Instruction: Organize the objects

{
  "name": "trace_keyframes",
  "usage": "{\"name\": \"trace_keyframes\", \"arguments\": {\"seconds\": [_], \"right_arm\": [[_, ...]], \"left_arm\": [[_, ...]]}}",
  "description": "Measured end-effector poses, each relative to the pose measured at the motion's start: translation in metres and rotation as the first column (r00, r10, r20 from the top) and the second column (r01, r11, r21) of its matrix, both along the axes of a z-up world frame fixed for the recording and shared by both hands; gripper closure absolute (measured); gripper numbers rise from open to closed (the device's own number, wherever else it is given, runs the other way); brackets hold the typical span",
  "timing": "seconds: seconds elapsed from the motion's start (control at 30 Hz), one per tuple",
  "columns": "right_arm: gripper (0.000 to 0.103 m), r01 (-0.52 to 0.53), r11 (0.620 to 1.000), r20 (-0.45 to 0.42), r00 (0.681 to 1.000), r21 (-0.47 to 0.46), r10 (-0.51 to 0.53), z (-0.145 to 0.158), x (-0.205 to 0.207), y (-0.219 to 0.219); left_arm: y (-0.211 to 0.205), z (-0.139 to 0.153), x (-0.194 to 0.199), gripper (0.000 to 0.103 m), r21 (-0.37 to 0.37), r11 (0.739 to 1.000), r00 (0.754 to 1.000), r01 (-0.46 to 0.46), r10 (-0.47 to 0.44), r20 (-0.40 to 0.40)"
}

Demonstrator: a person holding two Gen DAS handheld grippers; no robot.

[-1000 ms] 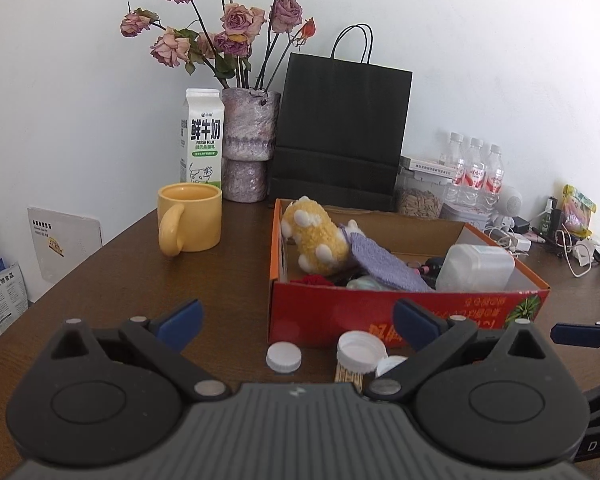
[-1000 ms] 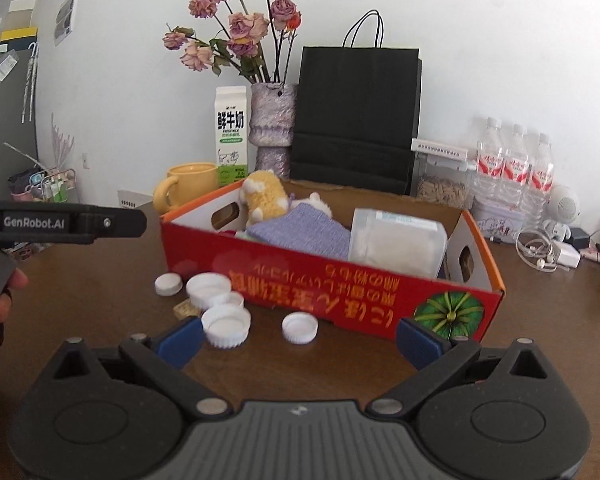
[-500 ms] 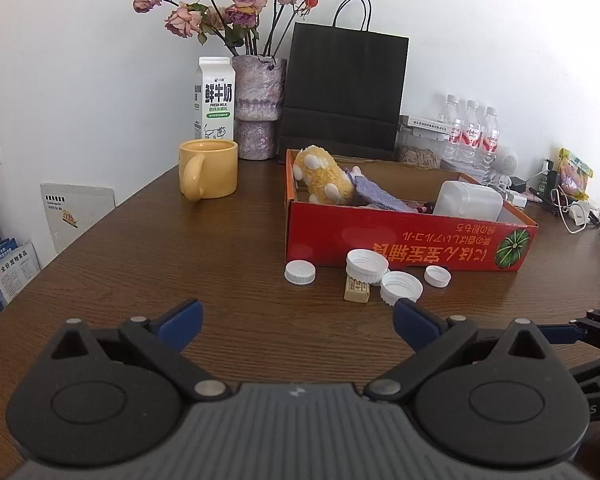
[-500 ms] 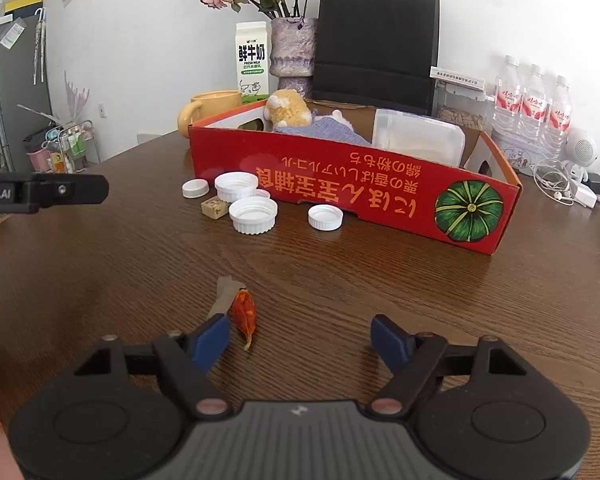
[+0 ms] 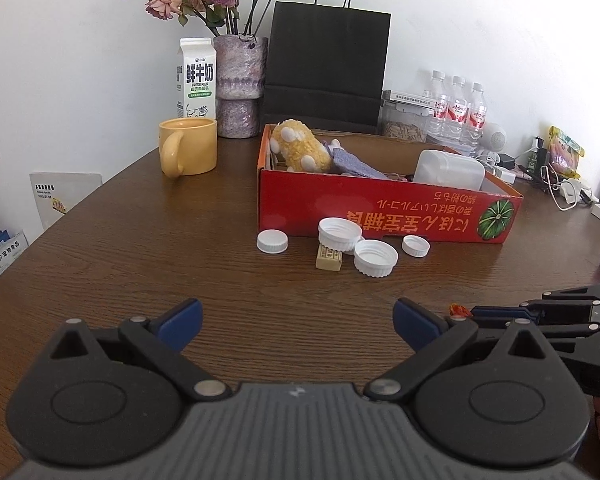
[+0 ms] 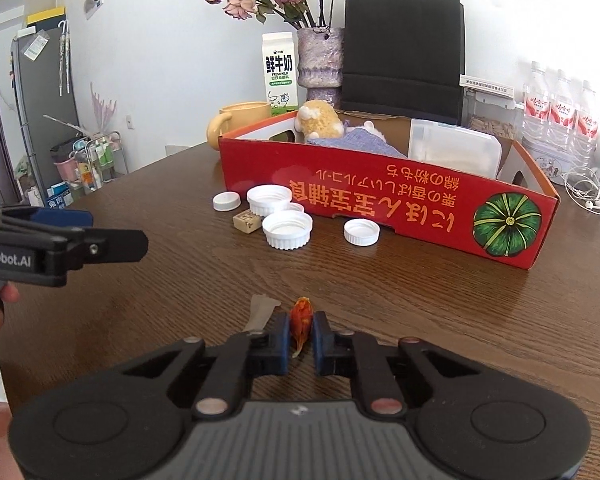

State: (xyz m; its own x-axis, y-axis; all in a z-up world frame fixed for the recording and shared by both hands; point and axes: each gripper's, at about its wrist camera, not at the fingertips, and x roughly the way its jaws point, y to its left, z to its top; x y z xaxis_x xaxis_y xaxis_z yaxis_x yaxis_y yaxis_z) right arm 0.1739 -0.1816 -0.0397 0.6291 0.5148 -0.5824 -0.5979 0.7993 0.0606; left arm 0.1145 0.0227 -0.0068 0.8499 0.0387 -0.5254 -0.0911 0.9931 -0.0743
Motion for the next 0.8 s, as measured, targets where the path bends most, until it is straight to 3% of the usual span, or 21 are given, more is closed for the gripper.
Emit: {"name": "trace_keyframes", "arguments": {"seconds": [0.17, 0.3, 0.43, 0.7, 0.8], "right_arm": [[0.092, 0.060, 0.997, 0.069, 0.996, 0.056, -0.064, 0.007, -0.005, -0.014], [0.092, 0.145, 0.984, 0.156, 0.975, 0.105, -0.160, 0.014, -0.011, -0.032], [0.092, 0.229, 0.957, 0.167, 0.952, 0.176, -0.258, 0.017, -0.011, -0.052], [0.092, 0.233, 0.954, 0.188, 0.945, 0.190, -0.268, 0.018, -0.014, -0.058], [0.092, 0.235, 0.953, 0.185, 0.945, 0.193, -0.271, 0.018, -0.014, -0.058]], "left_arm": [[-0.012, -0.004, 0.004, 0.000, 0.006, 1.000, 1.000, 0.018, -0.018, -0.019], [-0.024, -0.007, 0.005, 0.000, 0.000, 1.000, 0.999, 0.027, -0.027, -0.028], [-0.039, -0.010, 0.009, 0.000, -0.018, 0.999, 0.998, 0.047, -0.048, -0.039], [-0.076, -0.019, 0.021, 0.000, 0.013, 0.996, 0.994, 0.090, -0.089, -0.057], [-0.085, -0.021, 0.024, 0.010, 0.024, 0.995, 0.993, 0.097, -0.095, -0.064]]}}
